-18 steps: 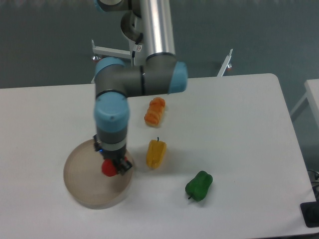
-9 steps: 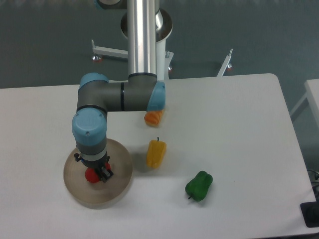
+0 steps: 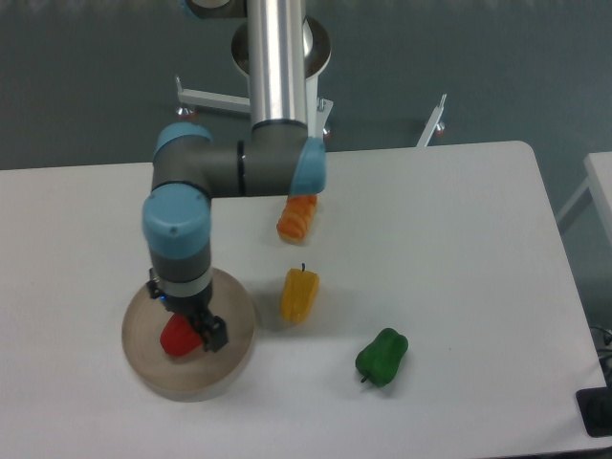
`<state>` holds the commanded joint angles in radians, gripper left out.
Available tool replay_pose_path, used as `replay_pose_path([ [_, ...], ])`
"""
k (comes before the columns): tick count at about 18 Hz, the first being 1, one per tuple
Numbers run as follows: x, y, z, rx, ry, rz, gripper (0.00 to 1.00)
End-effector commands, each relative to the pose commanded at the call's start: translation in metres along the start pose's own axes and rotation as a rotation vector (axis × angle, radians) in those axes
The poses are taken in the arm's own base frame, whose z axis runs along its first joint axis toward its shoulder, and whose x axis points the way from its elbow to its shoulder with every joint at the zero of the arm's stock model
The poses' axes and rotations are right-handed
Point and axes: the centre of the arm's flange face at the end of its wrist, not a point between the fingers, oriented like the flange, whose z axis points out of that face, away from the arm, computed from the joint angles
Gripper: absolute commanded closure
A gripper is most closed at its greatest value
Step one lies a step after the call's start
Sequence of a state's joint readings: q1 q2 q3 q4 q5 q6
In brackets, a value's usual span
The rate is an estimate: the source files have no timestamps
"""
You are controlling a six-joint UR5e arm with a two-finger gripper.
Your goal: Place the red pepper on the plate
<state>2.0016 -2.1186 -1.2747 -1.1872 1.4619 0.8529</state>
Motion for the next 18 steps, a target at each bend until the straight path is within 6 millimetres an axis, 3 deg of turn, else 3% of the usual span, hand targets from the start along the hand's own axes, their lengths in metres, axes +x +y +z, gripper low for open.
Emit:
replay_pose_path([
  [2, -0.029, 0.026, -0.026, 0.014, -0.026, -0.055, 0.0],
  [6, -0.07, 0.075, -0.07, 0.035, -0.079, -0.042, 0.0],
  [12, -0.114, 0.16, -0.074, -0.061, 0.055, 0.123, 0.0],
  [18, -0.136, 0.201, -0.074, -0.146, 0.056, 0.222, 0.0],
])
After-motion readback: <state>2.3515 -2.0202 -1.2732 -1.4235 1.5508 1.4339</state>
